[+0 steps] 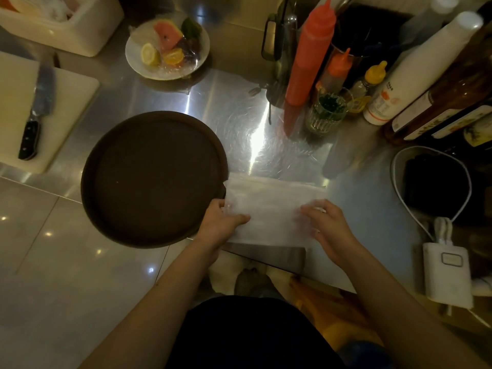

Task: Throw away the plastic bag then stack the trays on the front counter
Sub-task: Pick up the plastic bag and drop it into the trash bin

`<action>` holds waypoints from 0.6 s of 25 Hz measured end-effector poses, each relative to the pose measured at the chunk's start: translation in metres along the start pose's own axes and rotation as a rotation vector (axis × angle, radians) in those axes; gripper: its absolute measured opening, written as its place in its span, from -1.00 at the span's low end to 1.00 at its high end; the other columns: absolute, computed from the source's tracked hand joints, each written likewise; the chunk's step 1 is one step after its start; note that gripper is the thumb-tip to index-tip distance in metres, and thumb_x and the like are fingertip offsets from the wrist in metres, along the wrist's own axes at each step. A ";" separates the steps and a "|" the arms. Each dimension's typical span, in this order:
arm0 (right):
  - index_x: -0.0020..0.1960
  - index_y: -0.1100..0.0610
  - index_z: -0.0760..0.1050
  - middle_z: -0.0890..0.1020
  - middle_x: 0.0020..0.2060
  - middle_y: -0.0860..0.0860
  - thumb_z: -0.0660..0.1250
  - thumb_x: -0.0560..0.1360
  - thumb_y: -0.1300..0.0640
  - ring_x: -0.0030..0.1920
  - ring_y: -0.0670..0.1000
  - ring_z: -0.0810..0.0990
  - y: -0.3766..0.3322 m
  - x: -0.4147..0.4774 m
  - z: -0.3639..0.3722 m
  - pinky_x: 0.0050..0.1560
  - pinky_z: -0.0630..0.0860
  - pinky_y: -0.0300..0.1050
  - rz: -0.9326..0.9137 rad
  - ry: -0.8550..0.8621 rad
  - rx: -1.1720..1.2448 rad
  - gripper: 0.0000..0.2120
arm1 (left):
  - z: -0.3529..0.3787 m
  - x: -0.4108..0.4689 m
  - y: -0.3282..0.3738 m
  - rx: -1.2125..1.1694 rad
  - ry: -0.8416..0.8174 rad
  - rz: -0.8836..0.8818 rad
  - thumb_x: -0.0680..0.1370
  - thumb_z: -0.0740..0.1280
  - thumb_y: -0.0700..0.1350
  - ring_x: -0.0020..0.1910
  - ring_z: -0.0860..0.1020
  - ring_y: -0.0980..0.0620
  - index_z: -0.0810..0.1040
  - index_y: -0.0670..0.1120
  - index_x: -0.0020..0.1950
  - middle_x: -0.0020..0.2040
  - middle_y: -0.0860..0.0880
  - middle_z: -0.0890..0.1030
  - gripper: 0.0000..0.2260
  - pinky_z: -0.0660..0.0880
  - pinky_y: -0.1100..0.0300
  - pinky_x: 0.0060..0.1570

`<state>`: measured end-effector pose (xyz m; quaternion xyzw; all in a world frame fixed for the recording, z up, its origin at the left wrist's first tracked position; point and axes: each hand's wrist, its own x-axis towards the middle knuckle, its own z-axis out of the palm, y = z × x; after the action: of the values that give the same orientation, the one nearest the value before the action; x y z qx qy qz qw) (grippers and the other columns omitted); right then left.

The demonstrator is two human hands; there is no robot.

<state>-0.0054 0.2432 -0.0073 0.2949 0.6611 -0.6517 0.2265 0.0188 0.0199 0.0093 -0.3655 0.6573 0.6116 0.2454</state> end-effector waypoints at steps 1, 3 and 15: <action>0.06 0.20 0.52 0.68 -0.05 0.17 0.37 0.51 0.23 -0.04 0.16 0.68 -0.004 -0.003 0.003 -0.19 0.60 -0.03 -0.008 -0.005 0.006 -0.86 | -0.003 -0.003 0.000 -0.035 0.004 0.012 0.43 0.49 -0.17 0.12 0.55 -0.07 0.37 -0.07 0.29 0.18 -0.04 0.51 -0.50 0.56 0.07 -0.02; 0.03 0.19 0.51 0.66 -0.07 0.17 0.37 0.50 0.25 -0.10 0.14 0.68 -0.011 -0.011 0.012 -0.30 0.59 -0.10 -0.038 -0.011 0.009 -0.88 | -0.016 -0.010 -0.002 -0.113 -0.003 0.025 0.42 0.50 -0.17 0.13 0.57 -0.08 0.40 -0.08 0.31 0.18 -0.04 0.54 -0.49 0.59 0.03 0.01; 0.20 0.14 0.53 0.64 0.07 0.09 0.38 0.50 0.19 0.02 0.09 0.66 -0.029 -0.085 0.170 -0.11 0.64 -0.04 -0.177 -0.291 -0.082 -0.73 | -0.195 -0.064 -0.057 -0.539 0.031 0.187 0.50 0.41 -0.16 0.14 0.64 -0.15 0.51 -0.21 0.31 0.19 -0.18 0.64 -0.61 0.63 0.04 0.01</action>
<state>0.0219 0.0669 0.0635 0.1289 0.6707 -0.6774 0.2733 0.1268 -0.1591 0.0481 -0.3649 0.5053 0.7787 0.0718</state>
